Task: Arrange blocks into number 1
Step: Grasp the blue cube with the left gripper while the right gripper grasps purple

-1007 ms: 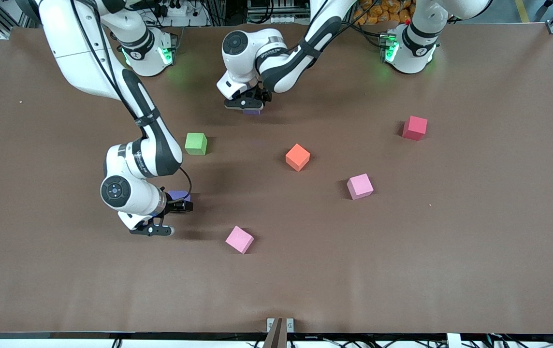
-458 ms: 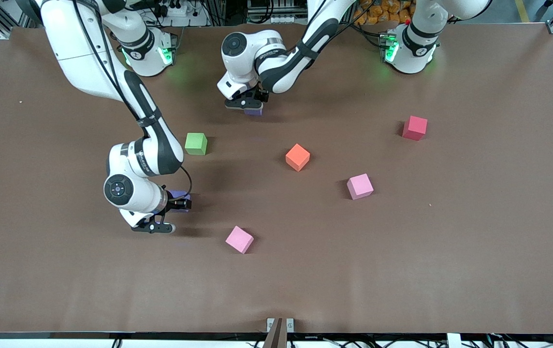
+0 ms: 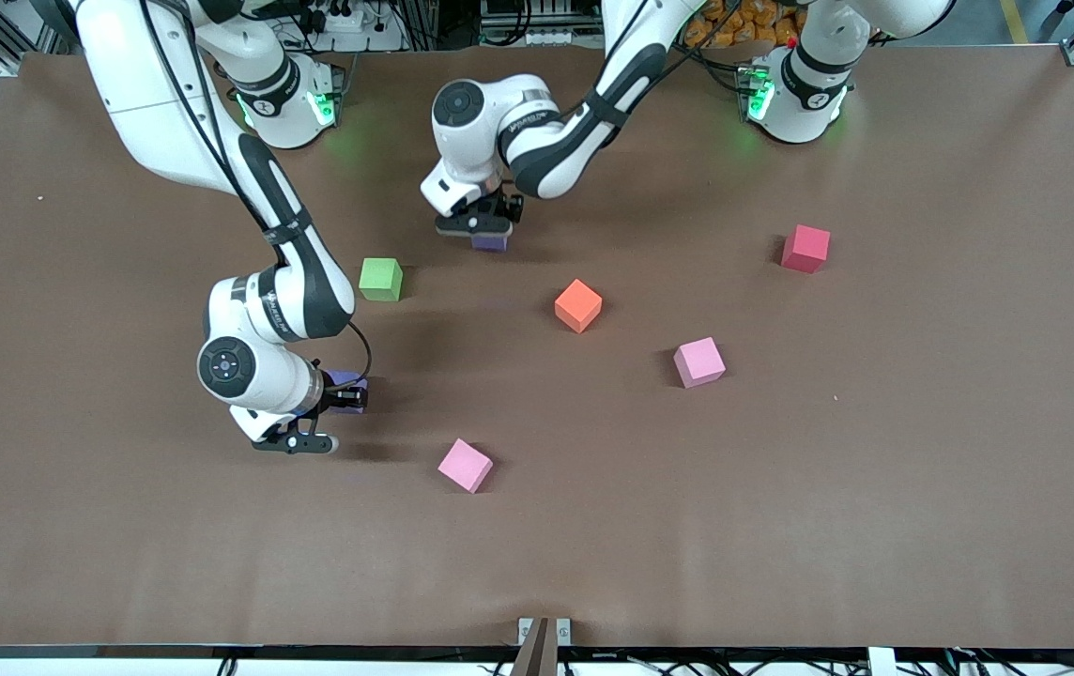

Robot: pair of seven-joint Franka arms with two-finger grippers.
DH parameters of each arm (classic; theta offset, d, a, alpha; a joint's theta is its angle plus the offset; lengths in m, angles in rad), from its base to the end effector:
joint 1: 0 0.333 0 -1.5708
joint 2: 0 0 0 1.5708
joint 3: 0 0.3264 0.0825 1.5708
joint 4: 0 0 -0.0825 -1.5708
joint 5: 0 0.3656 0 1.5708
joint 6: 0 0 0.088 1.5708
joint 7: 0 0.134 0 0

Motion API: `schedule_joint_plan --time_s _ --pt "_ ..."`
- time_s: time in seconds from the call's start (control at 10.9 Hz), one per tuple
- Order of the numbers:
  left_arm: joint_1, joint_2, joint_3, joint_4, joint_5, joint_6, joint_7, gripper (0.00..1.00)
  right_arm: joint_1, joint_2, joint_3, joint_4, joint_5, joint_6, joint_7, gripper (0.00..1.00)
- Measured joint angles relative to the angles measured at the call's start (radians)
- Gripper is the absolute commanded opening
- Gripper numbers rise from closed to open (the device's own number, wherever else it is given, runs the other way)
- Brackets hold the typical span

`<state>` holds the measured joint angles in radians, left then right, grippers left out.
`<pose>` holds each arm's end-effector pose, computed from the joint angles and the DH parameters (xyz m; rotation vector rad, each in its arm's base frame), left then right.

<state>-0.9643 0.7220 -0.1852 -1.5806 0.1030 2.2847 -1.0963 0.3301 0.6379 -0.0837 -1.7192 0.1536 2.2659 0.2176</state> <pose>0.3020 -0.6222 0.2114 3.1231 -0.1186 -0.0655 0.6307 0.1705 0.2054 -3.0951 0.0939 0.1540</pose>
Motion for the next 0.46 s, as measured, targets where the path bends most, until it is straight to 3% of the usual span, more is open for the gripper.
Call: schedule_joint_plan --time_s 0.46 --pt "0.001 0.073 0.043 0.094 0.000 -0.001 0.072 0.04 0.023 -0.135 -0.033 -0.054 0.000 -0.013 0.039 0.58"
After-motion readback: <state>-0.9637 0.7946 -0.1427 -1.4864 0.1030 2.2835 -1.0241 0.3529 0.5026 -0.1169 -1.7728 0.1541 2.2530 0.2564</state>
